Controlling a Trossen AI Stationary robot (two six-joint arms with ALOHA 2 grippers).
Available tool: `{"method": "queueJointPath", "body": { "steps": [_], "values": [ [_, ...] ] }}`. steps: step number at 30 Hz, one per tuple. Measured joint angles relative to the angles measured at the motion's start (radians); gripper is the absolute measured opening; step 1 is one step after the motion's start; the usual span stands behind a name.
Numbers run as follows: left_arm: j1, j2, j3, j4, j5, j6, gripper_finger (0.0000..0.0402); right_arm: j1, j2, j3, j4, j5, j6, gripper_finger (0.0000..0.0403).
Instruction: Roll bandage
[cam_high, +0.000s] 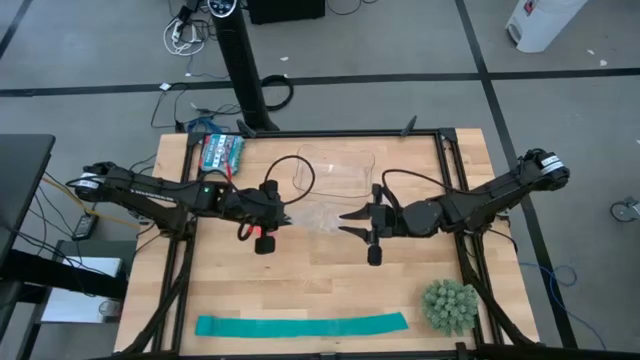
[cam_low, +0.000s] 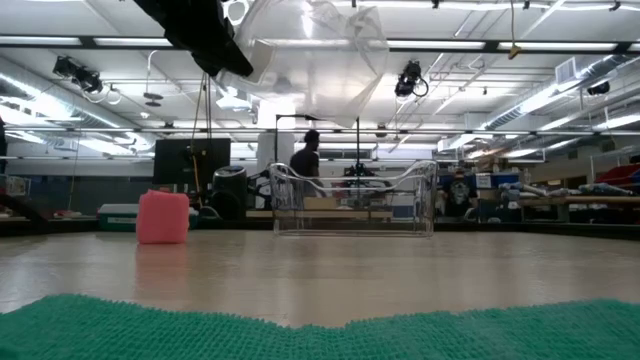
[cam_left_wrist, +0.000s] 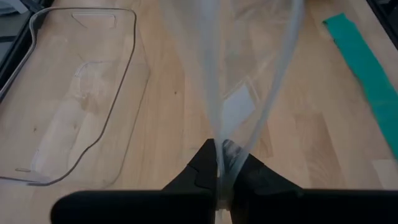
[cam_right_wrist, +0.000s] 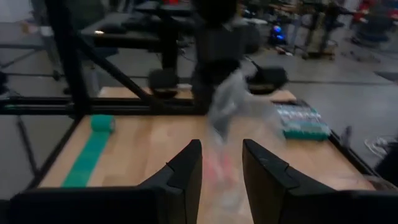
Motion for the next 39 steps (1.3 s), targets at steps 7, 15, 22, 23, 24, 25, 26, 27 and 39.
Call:
{"method": "queueJointPath", "body": {
  "steps": [7,15,22,23,24,25,26,27,39],
  "values": [
    [0.0,0.0,0.0,0.004,0.023,0.005,0.0021,-0.033,0.042,0.058,-0.007,-0.001,-0.075,0.011],
    [-0.002,0.0,0.0,0.011,0.04,-0.013,0.0021,-0.095,0.18,0.161,0.009,-0.024,-0.203,0.0158],
    [-0.003,0.0,0.0,0.01,0.049,-0.023,0.0021,-0.119,0.272,0.256,0.001,-0.009,-0.309,0.0202],
    [-0.003,0.0,0.0,0.009,0.049,-0.023,0.0021,-0.12,0.282,0.263,0.001,-0.009,-0.32,0.0205],
    [-0.003,0.0,0.0,0.011,0.049,-0.023,0.0021,-0.123,0.292,0.272,-0.002,-0.009,-0.329,0.0206],
    [-0.003,0.0,0.0,0.011,0.049,-0.022,0.0022,-0.126,0.301,0.278,-0.002,-0.009,-0.331,0.0205],
    [-0.003,0.0,0.0,0.011,0.049,-0.021,0.0022,-0.127,0.309,0.281,-0.002,-0.009,-0.333,0.0202],
    [-0.003,0.0,0.0,0.011,0.049,-0.021,0.0023,-0.13,0.313,0.282,-0.004,-0.009,-0.333,0.0197],
    [-0.003,0.0,-0.001,0.065,-0.013,0.031,0.0128,-0.133,0.305,0.283,-0.02,-0.048,-0.317,0.0006]
  ]
}}
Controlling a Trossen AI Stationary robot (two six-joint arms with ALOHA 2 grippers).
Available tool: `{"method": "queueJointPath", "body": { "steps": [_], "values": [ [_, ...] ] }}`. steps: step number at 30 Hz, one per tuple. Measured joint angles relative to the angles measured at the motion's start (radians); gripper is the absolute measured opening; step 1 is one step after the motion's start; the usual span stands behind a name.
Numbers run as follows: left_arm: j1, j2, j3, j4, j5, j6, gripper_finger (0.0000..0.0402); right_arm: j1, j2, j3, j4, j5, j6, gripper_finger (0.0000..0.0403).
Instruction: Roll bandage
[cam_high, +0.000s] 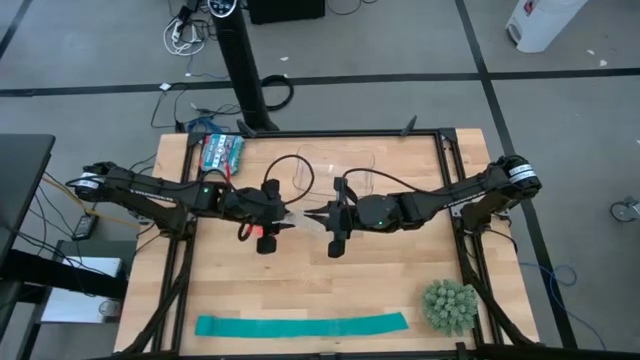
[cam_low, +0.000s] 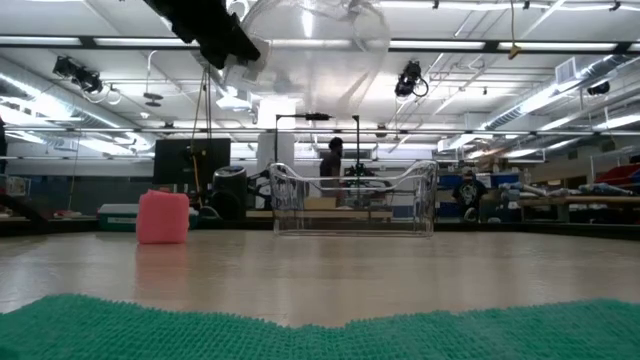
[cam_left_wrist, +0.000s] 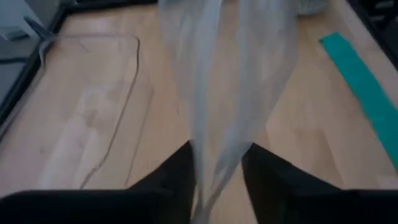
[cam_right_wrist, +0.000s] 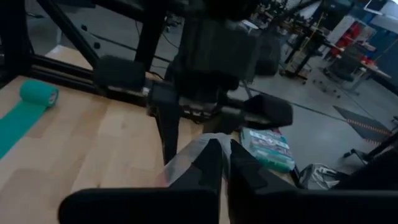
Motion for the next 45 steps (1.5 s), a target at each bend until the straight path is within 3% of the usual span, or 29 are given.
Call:
{"method": "queueJointPath", "body": {
  "steps": [7,13,22,26,29,34,45],
  "values": [
    [0.0,-0.015,0.0,0.051,-0.058,-0.003,0.0219,0.004,-0.039,0.0,-0.151,0.047,0.116,0.0001],
    [-0.034,-0.015,-0.009,0.098,-0.067,-0.017,0.0236,0.038,-0.1,0.0,-0.358,0.113,0.273,0.0],
    [-0.119,-0.014,-0.309,0.664,-0.169,0.009,0.0224,0.119,-0.114,-0.002,-0.499,0.207,0.432,0.0],
    [-0.117,-0.014,-0.45,0.93,-0.177,-0.003,0.0219,0.145,-0.115,-0.059,-0.455,0.207,0.475,0.0],
    [-0.117,-0.015,-0.521,1.051,-0.176,-0.027,0.0218,0.159,-0.117,-0.126,-0.36,0.206,0.498,0.0],
    [-0.117,-0.015,-0.568,1.078,-0.177,-0.076,0.0218,0.171,-0.117,-0.27,-0.091,0.204,0.447,0.0],
    [-0.117,-0.015,-0.572,1.108,-0.204,-0.1,0.0218,0.187,-0.111,-0.681,0.908,0.242,0.184,0.0]
  ]
}}
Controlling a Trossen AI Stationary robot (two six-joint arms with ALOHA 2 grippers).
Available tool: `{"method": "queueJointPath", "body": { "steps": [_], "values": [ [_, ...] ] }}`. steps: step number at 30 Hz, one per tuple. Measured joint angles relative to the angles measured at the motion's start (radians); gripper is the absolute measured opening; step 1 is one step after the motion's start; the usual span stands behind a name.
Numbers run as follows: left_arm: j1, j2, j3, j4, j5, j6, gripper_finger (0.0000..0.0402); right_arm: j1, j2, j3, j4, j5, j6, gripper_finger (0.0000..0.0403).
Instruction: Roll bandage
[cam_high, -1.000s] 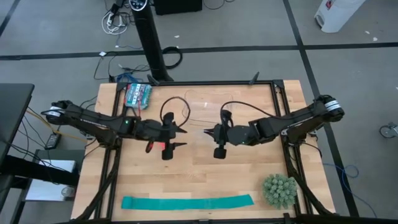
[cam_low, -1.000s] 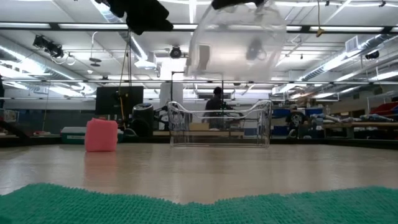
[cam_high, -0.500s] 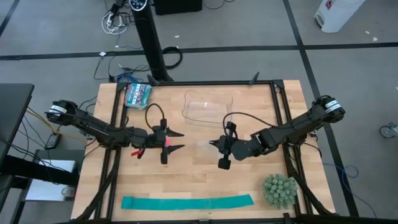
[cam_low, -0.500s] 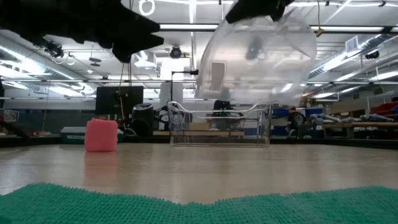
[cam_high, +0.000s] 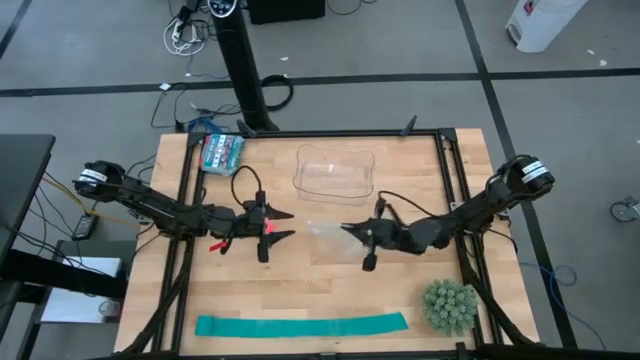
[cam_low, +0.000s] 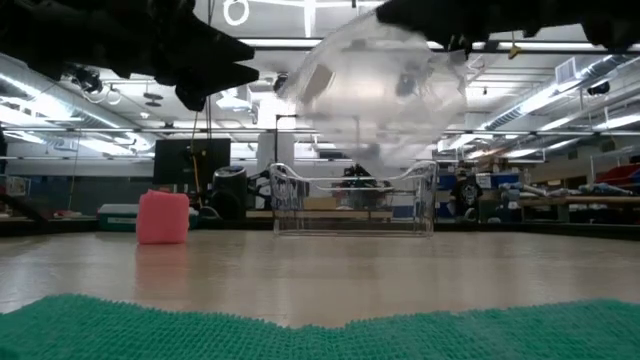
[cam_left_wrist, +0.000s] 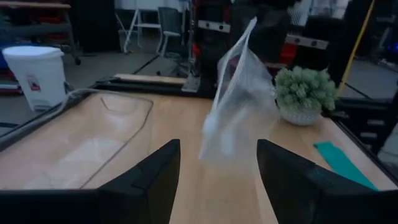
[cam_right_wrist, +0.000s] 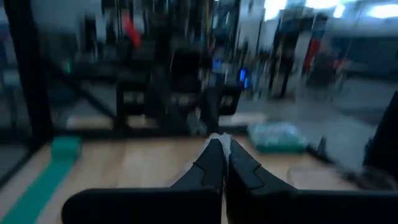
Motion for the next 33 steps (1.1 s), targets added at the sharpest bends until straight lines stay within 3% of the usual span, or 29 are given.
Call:
{"method": "queueJointPath", "body": {
  "steps": [6,16,22,33],
  "values": [
    [0.008,0.01,0.001,0.095,-0.016,0.001,0.0218,0.006,0.068,-0.065,0.346,-0.024,-0.171,0.0],
    [0.009,0.026,0.001,0.139,-0.039,0.0,0.0218,-0.028,0.15,-0.02,0.525,-0.112,-0.315,0.0],
    [0.009,0.027,0.001,0.189,-0.038,-0.001,0.0218,-0.057,0.15,-0.019,0.539,-0.187,-0.29,0.0],
    [0.009,0.027,0.014,0.217,-0.037,0.015,0.0208,-0.073,0.15,0.071,0.419,-0.203,-0.307,0.0]
  ]
}}
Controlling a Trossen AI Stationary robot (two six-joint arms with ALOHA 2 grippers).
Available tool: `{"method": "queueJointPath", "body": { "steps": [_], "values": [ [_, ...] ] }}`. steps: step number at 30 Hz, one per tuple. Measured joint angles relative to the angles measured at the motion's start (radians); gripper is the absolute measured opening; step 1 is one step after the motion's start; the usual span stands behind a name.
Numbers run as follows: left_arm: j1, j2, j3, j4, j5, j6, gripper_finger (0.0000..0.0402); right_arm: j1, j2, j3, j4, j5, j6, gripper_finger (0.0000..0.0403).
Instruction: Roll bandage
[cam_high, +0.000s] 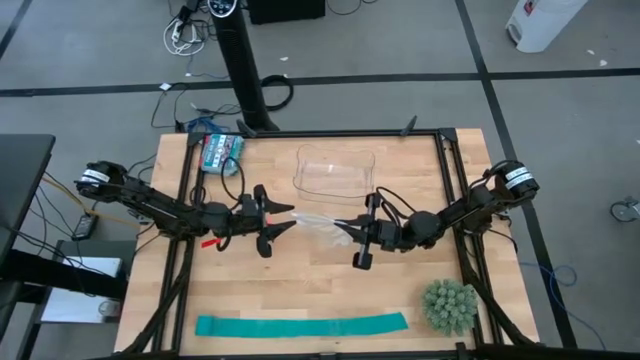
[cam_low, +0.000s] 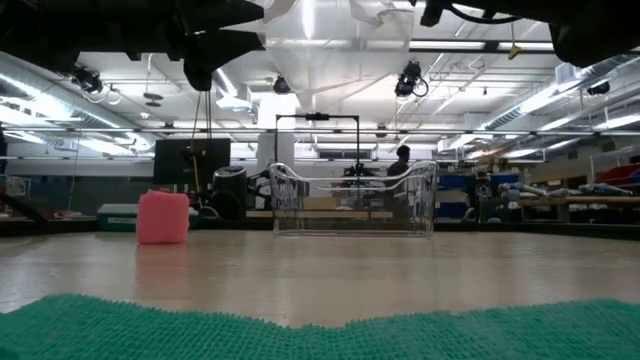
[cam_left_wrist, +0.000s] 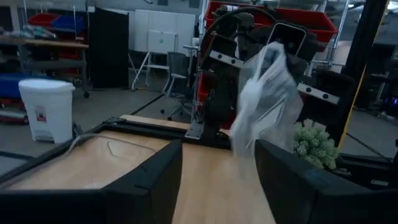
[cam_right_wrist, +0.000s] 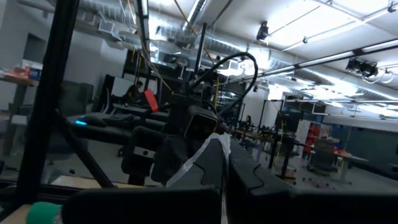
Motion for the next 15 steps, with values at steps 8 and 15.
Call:
{"method": "queueJointPath", "body": {
  "steps": [8,15],
  "values": [
    [0.0,0.0,0.02,-0.003,0.023,0.062,0.0023,-0.022,0.0,0.0,-0.09,0.0,0.129,0.0],
    [0.0,0.0,0.022,-0.062,0.029,0.061,0.0005,-0.032,0.0,-0.001,-0.201,0.038,0.239,0.0027]
  ]
}}
